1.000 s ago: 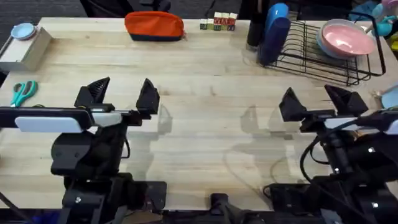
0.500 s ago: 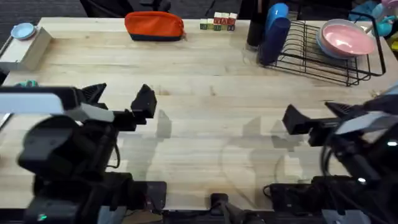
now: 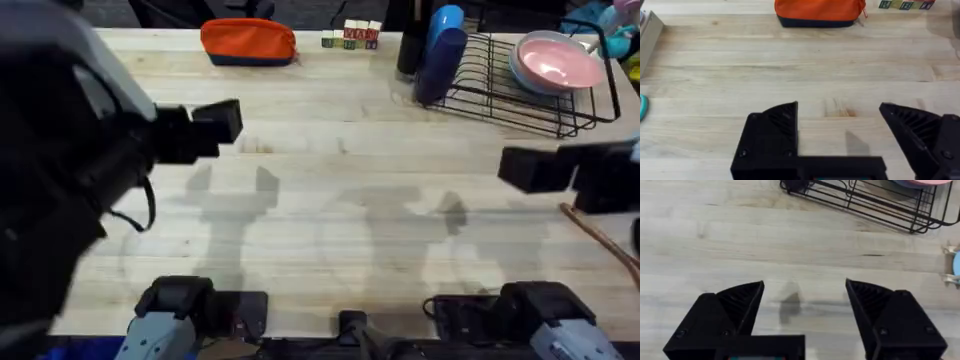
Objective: Pick up the spoon on the table one by one and put them onto the rack
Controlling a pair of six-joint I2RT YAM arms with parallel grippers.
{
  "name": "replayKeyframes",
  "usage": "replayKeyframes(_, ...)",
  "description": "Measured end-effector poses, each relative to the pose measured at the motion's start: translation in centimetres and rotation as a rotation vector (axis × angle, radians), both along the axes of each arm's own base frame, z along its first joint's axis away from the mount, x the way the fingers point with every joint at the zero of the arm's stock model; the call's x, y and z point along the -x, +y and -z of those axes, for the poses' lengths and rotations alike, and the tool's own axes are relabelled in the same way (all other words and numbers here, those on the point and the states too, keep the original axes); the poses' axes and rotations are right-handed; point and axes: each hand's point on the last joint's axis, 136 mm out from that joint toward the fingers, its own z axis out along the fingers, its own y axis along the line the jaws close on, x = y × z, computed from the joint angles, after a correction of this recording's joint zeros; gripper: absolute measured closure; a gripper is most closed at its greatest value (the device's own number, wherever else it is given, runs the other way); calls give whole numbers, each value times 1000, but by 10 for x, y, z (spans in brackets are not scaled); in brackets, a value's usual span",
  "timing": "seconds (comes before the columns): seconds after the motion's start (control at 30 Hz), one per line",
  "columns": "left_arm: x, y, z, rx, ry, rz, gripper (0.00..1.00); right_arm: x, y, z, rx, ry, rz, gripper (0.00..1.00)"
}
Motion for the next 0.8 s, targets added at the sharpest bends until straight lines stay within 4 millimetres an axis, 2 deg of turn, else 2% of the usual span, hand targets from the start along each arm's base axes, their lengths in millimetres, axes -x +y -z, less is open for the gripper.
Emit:
replayKeyframes(0.27,-10,0,-8,-1,194,0,8,-15,0,-41,0,25,0,8)
replayKeyframes(0.33,-12,0,-7,-1,207,0,8,-14,0,-40,1,33,0,8)
replayKeyframes(0.47,-13,0,-5,-2,216,0,7,1,-6,-26,22,117,25,8)
replayKeyframes(0.8,-13,0,-5,-2,215,0,8,20,-57,-3,100,283,263,8)
